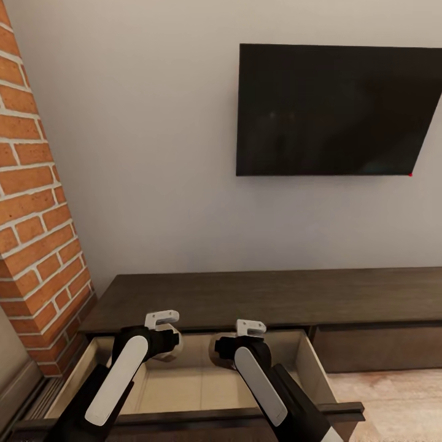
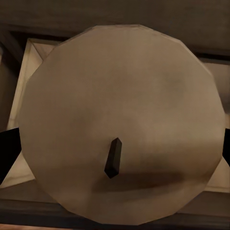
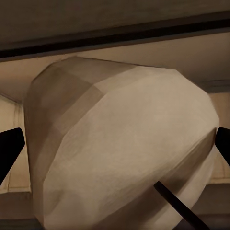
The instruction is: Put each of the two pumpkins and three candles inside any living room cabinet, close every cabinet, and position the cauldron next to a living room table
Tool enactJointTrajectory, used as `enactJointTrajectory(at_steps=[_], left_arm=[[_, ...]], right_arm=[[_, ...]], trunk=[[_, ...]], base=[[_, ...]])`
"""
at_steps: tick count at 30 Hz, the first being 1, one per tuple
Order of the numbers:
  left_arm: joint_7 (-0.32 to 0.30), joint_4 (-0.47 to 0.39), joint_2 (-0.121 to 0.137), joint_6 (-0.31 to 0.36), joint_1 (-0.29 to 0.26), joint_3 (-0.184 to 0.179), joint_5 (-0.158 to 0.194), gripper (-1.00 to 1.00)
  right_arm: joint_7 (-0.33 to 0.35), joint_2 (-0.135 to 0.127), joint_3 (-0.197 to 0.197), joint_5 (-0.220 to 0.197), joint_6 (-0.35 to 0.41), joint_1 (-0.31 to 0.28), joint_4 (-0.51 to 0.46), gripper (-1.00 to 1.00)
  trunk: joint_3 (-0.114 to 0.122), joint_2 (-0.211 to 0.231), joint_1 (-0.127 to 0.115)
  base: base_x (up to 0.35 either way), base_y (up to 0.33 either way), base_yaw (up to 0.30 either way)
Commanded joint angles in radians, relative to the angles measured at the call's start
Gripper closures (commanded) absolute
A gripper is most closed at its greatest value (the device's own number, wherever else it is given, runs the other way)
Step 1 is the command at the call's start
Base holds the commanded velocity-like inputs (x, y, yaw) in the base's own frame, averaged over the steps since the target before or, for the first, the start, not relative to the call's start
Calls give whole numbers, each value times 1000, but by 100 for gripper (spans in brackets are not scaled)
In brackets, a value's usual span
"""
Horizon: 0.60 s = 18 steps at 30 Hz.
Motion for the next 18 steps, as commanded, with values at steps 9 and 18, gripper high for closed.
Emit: enactJointTrajectory(at_steps=[9, 18], left_arm=[[8, -1, 3, 3, -1, 1, 4, 100], [9, 0, 3, 3, -1, 1, 3, 100]], right_arm=[[-11, 2, -4, -19, 3, -21, 59, 100], [-11, 2, -6, -22, 6, -107, 124, 100]], trunk=[[-29, -64, 34], [-58, -127, 69]], base=[[0, 0, 0], [0, 0, 0]])
